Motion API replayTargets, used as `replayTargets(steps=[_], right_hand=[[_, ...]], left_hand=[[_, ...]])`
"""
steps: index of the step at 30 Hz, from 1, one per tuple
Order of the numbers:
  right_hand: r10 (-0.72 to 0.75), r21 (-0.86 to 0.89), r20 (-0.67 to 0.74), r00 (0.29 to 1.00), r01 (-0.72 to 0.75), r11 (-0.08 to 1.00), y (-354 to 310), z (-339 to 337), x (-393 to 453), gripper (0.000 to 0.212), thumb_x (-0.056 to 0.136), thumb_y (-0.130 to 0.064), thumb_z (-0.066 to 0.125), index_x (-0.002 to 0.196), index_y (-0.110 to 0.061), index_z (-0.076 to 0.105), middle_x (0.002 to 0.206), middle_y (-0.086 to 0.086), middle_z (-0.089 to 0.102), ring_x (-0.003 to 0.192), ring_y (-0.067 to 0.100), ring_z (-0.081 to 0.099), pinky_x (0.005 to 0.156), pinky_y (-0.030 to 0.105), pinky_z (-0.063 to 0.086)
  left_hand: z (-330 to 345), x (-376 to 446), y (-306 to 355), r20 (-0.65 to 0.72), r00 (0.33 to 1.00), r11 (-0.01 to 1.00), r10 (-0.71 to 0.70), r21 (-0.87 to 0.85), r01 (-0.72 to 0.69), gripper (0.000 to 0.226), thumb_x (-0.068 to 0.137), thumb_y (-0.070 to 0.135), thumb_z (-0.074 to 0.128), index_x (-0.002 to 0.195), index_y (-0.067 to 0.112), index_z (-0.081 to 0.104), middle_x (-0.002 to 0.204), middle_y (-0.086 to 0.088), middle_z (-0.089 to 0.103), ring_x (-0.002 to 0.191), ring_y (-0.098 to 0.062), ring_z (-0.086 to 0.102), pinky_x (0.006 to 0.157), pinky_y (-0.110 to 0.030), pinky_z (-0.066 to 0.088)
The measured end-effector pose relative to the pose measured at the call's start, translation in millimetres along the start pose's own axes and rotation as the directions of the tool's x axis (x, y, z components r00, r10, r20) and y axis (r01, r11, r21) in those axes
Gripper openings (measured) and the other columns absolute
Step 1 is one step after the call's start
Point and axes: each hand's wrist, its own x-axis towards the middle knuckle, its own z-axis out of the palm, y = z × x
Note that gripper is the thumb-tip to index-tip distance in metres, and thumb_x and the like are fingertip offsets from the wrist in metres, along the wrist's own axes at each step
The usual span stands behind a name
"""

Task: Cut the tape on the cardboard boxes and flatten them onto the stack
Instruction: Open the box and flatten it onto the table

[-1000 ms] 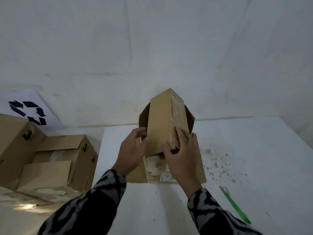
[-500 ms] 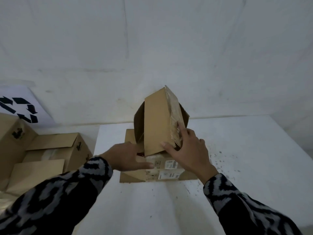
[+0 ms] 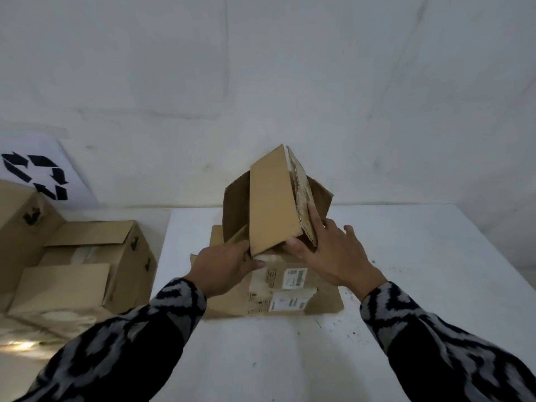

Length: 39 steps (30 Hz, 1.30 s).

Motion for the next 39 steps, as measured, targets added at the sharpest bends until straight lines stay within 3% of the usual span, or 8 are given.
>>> replayTargets(steps=[14,18,22,26,29,32,36,39], right_hand=[[-0.045,-0.116,-0.128,0.991,0.03,0.993,43,38,-70,0.119,0.067,-0.1,0.015,0.158,-0.024,-0.001,0.132,-0.004,0.058,0.128,0.026,0.045,0.119,0.055,-0.008],[-0.089,-0.019,-0.126,0.988,0.087,0.996,51,41,-86,0.09,0.074,-0.091,0.037,0.137,-0.027,0.044,0.117,-0.009,0.066,0.112,0.019,0.06,0.117,0.05,0.02],[-0.007,0.114,-0.18,0.984,0.028,0.993,65,67,-90,0.081,0.09,-0.058,0.052,0.154,-0.022,0.017,0.109,-0.003,0.066,0.094,0.021,0.065,0.089,0.04,0.045],[0.07,-0.079,-0.225,0.972,-0.09,0.993,58,107,-90,0.102,0.078,-0.047,0.071,0.155,-0.005,0.019,0.132,0.014,0.051,0.117,0.035,0.052,0.104,0.051,0.039],[0.047,-0.073,-0.182,0.982,-0.061,0.995,50,124,-89,0.101,0.079,-0.054,0.066,0.157,-0.015,0.015,0.152,0.017,0.03,0.137,0.041,0.032,0.113,0.058,0.027],[-0.025,-0.073,0.159,0.987,0.037,0.997,46,147,-83,0.083,0.091,-0.064,0.046,0.156,-0.036,0.005,0.164,0.003,-0.001,0.149,0.035,0.003,0.118,0.059,0.01],[0.319,-0.002,0.394,0.862,-0.347,0.938,49,184,-86,0.108,0.077,-0.075,0.055,0.155,-0.03,-0.005,0.162,0.004,-0.002,0.144,0.042,0.015,0.113,0.063,0.022],[0.518,0.002,0.318,0.794,-0.547,0.837,55,197,-95,0.127,0.062,-0.076,0.069,0.151,-0.02,-0.003,0.152,0.013,0.019,0.132,0.039,0.034,0.105,0.056,0.037]], left_hand=[[17,-69,25,0.113,0.943,0.947,-0.313,-0.045,0.319,0.06,0.09,0.07,0.044,0.12,0.021,0.059,0.103,0.0,0.067,0.087,-0.018,0.062,0.074,-0.032,0.049],[17,-82,33,0.07,0.914,0.917,-0.399,0.002,0.4,0.054,0.092,0.068,0.042,0.101,0.018,0.06,0.097,0.0,0.068,0.084,-0.017,0.062,0.073,-0.033,0.049],[39,-93,51,-0.056,0.917,0.918,-0.395,0.002,0.395,0.052,0.09,0.065,0.049,0.112,0.02,0.063,0.1,0.002,0.07,0.091,-0.019,0.066,0.083,-0.033,0.051],[79,-98,47,-0.342,0.838,0.896,-0.426,-0.03,0.443,0.115,0.075,0.054,0.075,0.153,0.009,0.002,0.159,-0.014,0.023,0.143,-0.042,0.027,0.115,-0.057,0.017],[105,-105,39,-0.474,0.737,0.865,-0.482,-0.125,0.485,0.129,0.066,0.051,0.084,0.155,0.009,0.0,0.161,-0.024,-0.003,0.142,-0.057,0.008,0.11,-0.066,0.019],[130,-108,32,-0.245,0.767,0.797,-0.593,-0.048,0.602,0.118,0.076,0.063,0.068,0.157,0.025,-0.009,0.161,-0.02,-0.018,0.142,-0.058,0.004,0.109,-0.068,0.021],[158,-119,-7,0.202,0.421,0.394,-0.884,-0.16,0.905,0.115,0.081,0.059,0.069,0.154,0.022,-0.012,0.16,-0.018,-0.008,0.144,-0.046,0.008,0.115,-0.056,0.019],[165,-130,-19,0.315,0.393,0.369,-0.864,-0.135,0.92,0.1,0.08,0.057,0.07,0.145,0.004,0.016,0.147,-0.018,0.026,0.135,-0.039,0.028,0.109,-0.045,0.031]])
